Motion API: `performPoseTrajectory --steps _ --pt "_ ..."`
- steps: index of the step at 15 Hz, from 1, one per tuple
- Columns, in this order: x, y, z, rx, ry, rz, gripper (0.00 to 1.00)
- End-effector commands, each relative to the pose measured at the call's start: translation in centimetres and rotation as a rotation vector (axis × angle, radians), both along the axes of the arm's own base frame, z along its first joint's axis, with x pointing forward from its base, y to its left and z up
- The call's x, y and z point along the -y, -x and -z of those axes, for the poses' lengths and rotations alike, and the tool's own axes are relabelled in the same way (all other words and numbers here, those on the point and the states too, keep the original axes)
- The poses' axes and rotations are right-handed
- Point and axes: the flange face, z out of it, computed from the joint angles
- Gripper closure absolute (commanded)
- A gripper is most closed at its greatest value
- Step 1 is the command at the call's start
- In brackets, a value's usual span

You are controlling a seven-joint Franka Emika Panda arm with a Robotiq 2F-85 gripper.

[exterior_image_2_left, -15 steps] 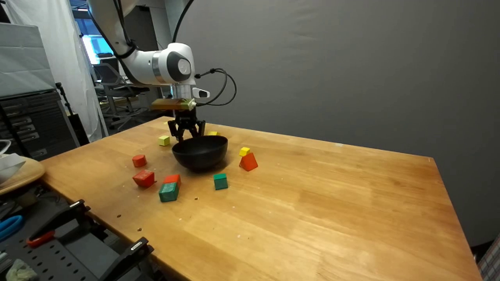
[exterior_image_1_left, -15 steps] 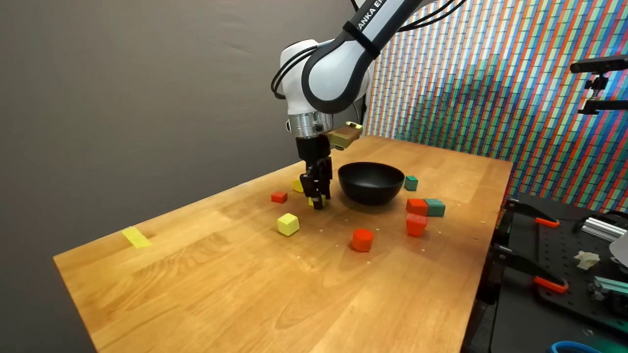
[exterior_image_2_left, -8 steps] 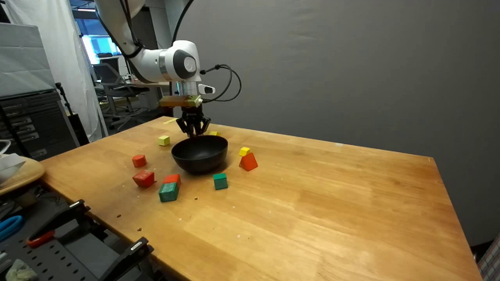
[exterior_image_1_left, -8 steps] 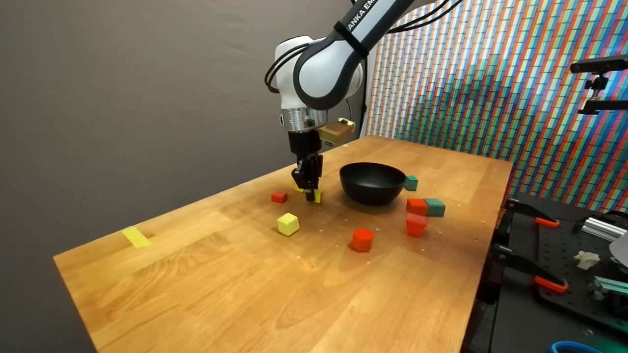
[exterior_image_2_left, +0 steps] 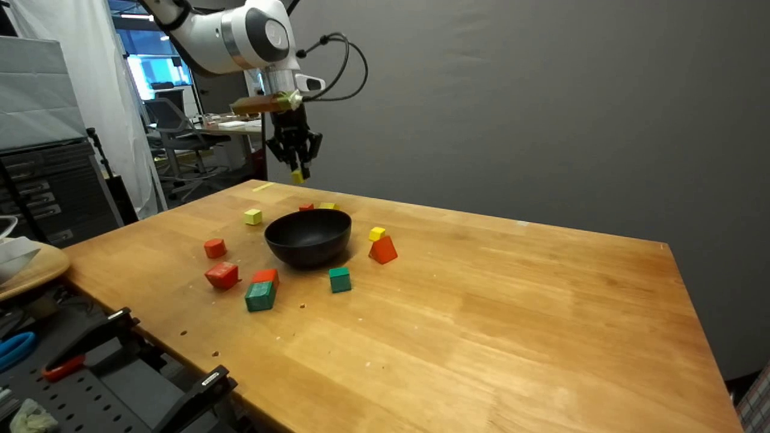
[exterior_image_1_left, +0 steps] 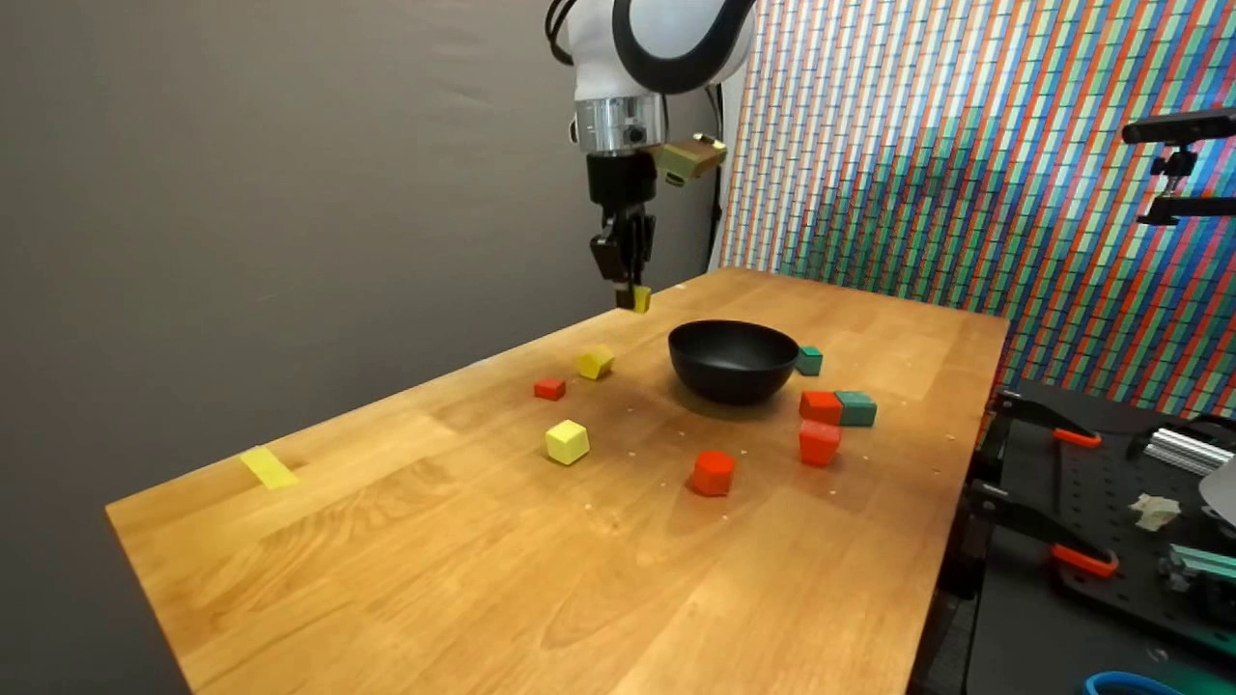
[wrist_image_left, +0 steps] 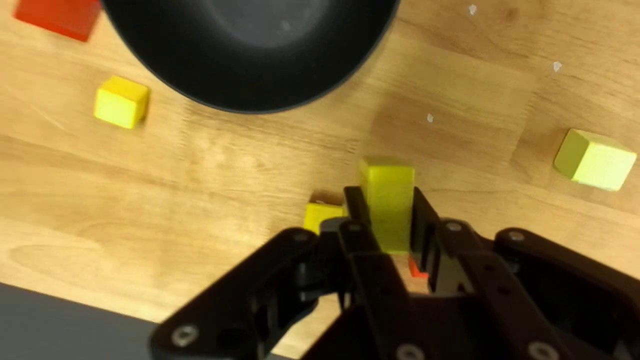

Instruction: Put all the blocks in the bowl one at a time except the right yellow block

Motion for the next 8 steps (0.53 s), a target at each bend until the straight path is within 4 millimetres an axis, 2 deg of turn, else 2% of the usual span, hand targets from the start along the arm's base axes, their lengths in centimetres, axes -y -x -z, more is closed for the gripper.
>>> performPoseTrajectory --steps 1,4,8 --pt "4.7 5.2 -4.3 -0.001 0.032 0.104 0.88" --pt "7.5 6.9 -3.0 -0.036 0.011 0.186 0.88" --pt "9.6 8.6 0.7 -0.091 -0.059 0.283 0.87"
